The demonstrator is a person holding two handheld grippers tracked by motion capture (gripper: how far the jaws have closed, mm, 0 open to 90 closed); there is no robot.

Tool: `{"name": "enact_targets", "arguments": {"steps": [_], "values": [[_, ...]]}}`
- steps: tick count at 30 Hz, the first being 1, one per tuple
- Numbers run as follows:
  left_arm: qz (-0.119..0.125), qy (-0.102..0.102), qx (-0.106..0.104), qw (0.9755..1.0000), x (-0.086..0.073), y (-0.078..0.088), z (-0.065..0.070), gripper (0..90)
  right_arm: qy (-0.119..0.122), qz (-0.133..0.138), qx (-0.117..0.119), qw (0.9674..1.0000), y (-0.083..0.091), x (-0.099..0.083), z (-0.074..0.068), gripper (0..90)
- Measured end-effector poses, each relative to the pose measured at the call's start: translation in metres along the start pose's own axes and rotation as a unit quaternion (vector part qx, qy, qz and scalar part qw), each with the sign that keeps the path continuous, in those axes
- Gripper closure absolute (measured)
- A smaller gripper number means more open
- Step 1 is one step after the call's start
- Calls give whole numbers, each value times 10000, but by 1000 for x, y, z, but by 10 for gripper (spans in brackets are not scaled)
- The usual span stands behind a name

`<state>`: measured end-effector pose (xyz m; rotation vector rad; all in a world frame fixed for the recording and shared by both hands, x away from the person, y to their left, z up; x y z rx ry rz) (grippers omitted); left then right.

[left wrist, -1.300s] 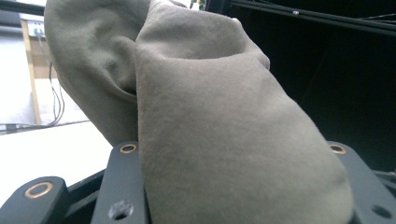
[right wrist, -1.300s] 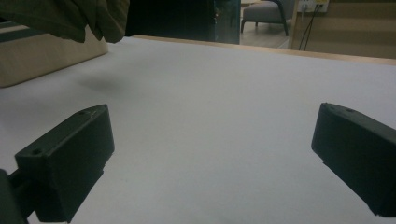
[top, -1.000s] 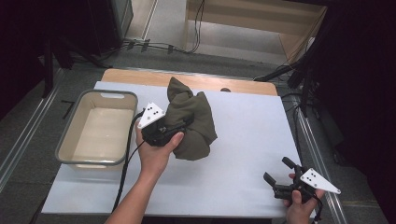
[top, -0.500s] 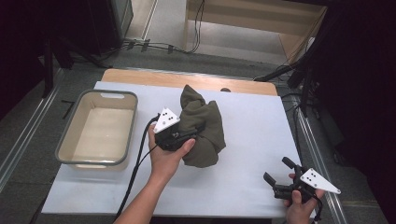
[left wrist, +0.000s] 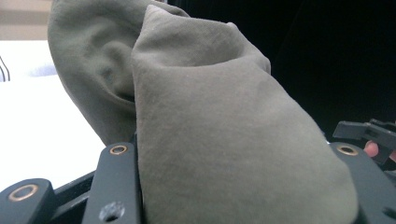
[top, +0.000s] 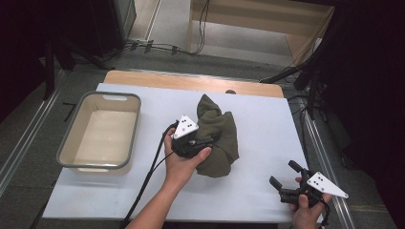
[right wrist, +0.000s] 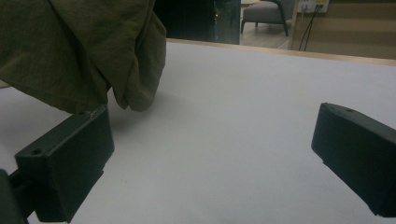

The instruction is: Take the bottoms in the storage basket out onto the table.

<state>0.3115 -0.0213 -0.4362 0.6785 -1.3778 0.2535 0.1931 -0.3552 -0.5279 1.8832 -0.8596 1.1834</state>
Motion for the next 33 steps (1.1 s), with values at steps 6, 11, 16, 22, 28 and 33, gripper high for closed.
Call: {"name": "enact_targets", "arguments": {"steps": [6,11,16,22,28,33], "values": [[-98,-59,-98,9999,-3,-6,5,412,-5,-7,3,10000,0,0,0,0],[-244,-108,-174,9995,-6,-12,10,352,7,-1,3,10000,0,0,0,0],[-390,-196,-282,9986,-11,-17,16,307,1,3,-15,10000,0,0,0,0],[-491,-169,-274,9983,-12,-19,16,199,1,10,-12,10000,1,0,0,0],[-405,17,-299,9987,-8,-14,12,29,-3,16,-23,10000,1,0,0,0],[-322,-90,-334,9989,-6,-6,12,0,5,24,-31,10000,1,0,-1,0]]}}
Point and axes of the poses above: each handheld gripper's, and its own axes: y roughly backward along the jaws, x roughly out of its top, z roughly to its right, the point moved 3 cm from there along -y, roughly forward along the jaws, and after that the axes turned 11 degrees about -y, right-handed, at the moved point
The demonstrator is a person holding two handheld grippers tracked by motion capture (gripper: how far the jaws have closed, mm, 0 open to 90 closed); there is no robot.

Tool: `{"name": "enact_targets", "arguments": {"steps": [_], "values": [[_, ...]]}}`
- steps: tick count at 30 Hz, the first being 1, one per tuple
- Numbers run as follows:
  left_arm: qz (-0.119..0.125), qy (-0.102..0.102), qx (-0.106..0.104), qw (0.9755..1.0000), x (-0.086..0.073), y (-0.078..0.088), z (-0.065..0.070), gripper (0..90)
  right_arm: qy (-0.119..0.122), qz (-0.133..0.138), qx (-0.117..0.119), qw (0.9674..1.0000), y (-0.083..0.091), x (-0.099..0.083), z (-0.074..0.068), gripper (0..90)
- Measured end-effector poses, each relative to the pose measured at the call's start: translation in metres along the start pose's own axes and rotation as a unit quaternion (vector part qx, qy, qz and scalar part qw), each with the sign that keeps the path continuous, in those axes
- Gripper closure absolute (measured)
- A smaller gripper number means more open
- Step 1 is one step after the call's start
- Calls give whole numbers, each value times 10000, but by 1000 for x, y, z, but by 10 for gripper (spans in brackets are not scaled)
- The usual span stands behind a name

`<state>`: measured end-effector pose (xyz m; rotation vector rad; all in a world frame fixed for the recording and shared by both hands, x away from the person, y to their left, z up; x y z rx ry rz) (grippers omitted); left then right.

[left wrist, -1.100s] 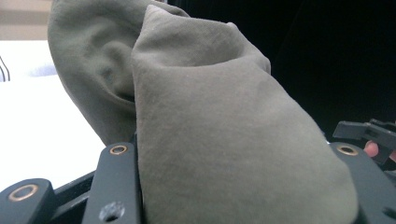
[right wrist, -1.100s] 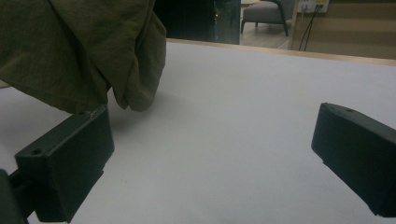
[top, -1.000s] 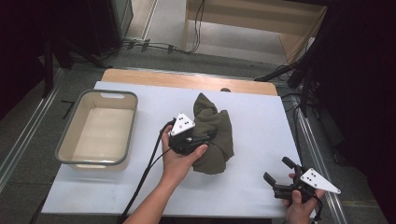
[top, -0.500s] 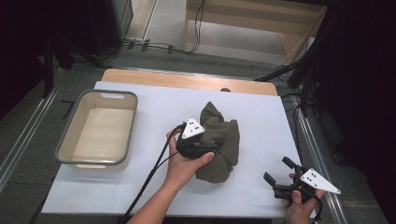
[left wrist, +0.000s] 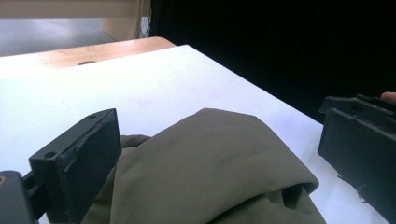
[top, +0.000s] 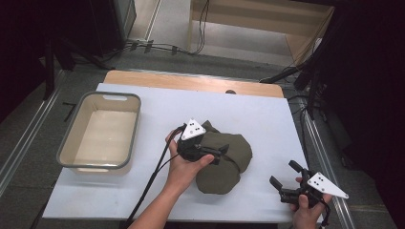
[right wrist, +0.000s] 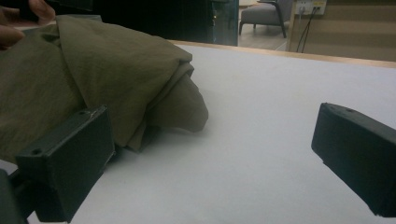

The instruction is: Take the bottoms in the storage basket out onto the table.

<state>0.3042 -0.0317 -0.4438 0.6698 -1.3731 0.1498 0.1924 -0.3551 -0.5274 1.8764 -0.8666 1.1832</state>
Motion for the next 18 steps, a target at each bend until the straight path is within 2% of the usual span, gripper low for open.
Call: {"name": "enact_targets", "arguments": {"steps": [5,18], "values": [[11,-19,-85,10000,-3,5,1,0,-2,2,7,10000,0,0,0,0],[159,-99,-37,9998,-12,32,-2,0,4,26,51,10000,1,0,0,0]]}}
Point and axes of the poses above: each handheld gripper's, and its own axes: y roughly backward along the jaws, x roughly out of its top, z roughly to its right, the point moved 3 cm from there along -y, roughly forward along the jaws, and after that the axes turned 11 degrees about -y, right-handed, at the moved point
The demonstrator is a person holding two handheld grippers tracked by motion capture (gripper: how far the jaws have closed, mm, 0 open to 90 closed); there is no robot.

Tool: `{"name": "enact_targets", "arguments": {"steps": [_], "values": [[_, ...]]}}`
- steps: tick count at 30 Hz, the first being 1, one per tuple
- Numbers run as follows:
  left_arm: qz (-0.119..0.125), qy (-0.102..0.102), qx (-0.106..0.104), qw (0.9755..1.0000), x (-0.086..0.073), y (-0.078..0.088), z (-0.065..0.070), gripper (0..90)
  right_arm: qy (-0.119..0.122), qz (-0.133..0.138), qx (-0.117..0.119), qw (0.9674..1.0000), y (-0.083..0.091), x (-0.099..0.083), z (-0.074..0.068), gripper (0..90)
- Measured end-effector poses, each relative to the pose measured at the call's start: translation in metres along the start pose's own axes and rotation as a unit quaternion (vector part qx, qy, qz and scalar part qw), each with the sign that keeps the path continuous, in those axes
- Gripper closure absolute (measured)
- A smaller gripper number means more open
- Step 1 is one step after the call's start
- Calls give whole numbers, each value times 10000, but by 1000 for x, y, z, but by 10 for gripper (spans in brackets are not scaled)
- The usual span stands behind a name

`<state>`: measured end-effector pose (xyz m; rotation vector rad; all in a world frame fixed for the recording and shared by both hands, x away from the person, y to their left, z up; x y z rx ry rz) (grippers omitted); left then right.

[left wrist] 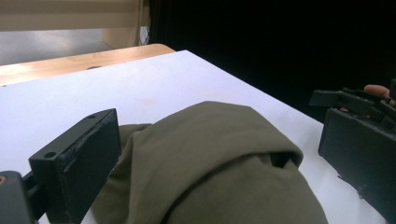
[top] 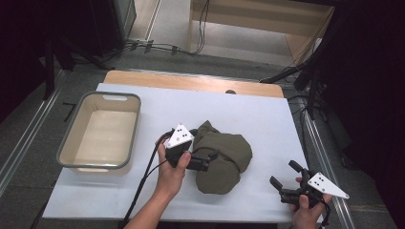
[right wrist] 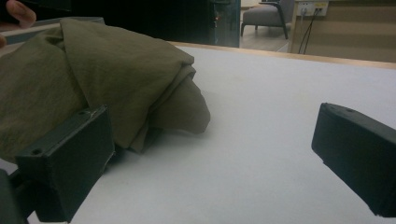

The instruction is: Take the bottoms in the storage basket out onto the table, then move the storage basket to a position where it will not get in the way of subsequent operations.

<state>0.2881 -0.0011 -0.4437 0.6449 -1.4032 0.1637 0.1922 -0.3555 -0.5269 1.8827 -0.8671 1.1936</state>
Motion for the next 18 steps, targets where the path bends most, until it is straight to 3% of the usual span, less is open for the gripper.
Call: {"name": "enact_targets", "arguments": {"steps": [10,18], "values": [[73,2,144,9999,-11,28,-5,0,-18,8,4,10000,0,0,0,0],[165,-121,290,9994,-13,57,-5,0,-32,7,-11,10000,1,0,0,0]]}}
Point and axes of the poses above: each handheld gripper's, and its own axes: y roughly backward along the jaws, x roughly out of its top, z roughly to its right, the point moved 3 cm from there along -y, roughly forward along the jaws, and after that the axes turned 11 degrees about -y, right-handed, at the moved point
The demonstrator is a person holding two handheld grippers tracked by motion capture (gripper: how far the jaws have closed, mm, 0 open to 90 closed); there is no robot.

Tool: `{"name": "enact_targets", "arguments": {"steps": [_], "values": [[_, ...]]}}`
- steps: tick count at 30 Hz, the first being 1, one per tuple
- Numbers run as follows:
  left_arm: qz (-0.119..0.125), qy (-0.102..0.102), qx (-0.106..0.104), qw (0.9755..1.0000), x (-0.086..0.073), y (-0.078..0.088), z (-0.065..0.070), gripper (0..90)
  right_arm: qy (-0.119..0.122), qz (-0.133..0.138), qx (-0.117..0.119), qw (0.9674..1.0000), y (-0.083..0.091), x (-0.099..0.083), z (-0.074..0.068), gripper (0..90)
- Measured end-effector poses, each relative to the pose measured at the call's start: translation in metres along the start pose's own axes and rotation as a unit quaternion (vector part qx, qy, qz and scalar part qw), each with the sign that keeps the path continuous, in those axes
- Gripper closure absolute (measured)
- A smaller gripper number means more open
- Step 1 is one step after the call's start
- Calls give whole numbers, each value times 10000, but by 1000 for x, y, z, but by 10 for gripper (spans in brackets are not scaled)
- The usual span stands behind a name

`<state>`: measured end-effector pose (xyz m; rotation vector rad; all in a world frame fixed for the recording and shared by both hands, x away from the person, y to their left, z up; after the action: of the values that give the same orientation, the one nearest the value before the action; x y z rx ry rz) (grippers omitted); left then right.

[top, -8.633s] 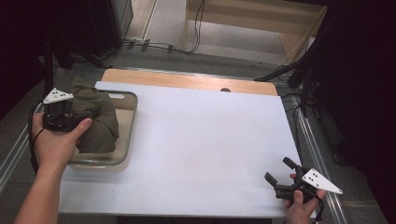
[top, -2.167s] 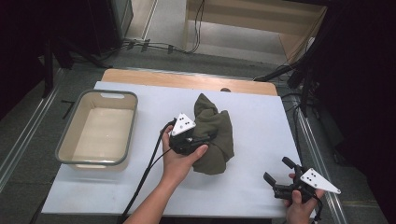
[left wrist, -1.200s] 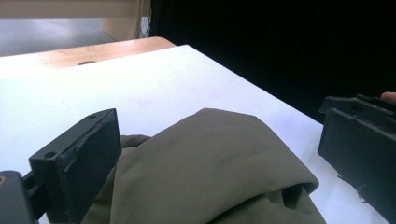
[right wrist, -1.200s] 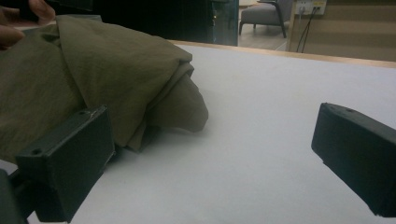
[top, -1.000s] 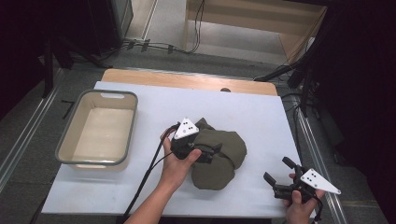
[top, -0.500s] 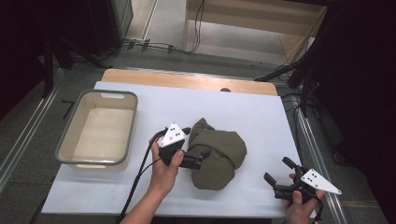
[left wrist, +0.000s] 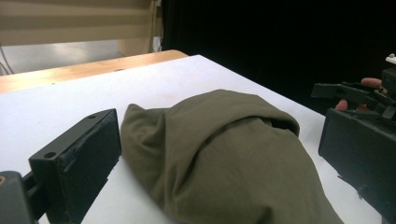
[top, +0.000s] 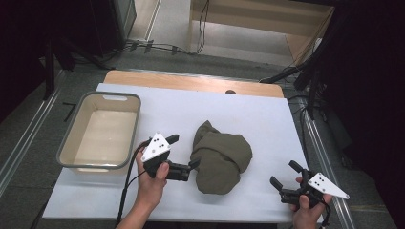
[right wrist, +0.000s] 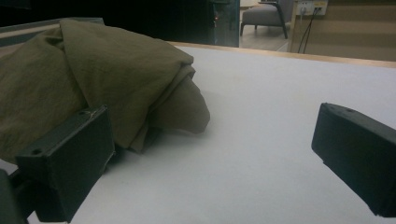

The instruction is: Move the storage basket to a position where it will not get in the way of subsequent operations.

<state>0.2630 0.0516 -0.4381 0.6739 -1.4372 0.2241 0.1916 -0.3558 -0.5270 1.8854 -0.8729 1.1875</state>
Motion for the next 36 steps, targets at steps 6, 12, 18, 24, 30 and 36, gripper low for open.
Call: {"name": "enact_targets", "arguments": {"steps": [6,12,18,24,30,36], "values": [[99,18,110,9999,-5,25,-3,0,-20,-9,-3,10000,1,0,0,0],[150,16,355,9993,-11,46,-6,46,0,-6,-11,10000,0,0,0,0],[93,-62,773,9969,-17,63,-6,297,-21,3,-42,10000,0,0,1,0],[111,-55,955,9954,-27,86,-13,582,-28,-4,-58,10000,0,0,1,0],[5,-4,1161,9932,-38,105,-19,771,-25,0,-65,10000,-1,0,2,0],[-36,-13,1044,9945,-47,121,-23,884,-18,-7,-53,10000,-1,0,2,0]]}}
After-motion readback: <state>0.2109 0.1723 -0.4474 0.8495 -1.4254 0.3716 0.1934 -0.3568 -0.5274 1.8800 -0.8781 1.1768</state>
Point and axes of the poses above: each handheld gripper's, and its own axes: y roughly backward along the jaws, x roughly out of its top, z roughly to its right, the point moved 3 cm from there along -y, roughly forward along the jaws, and after that the axes turned 11 degrees about -y, right-handed, at the moved point
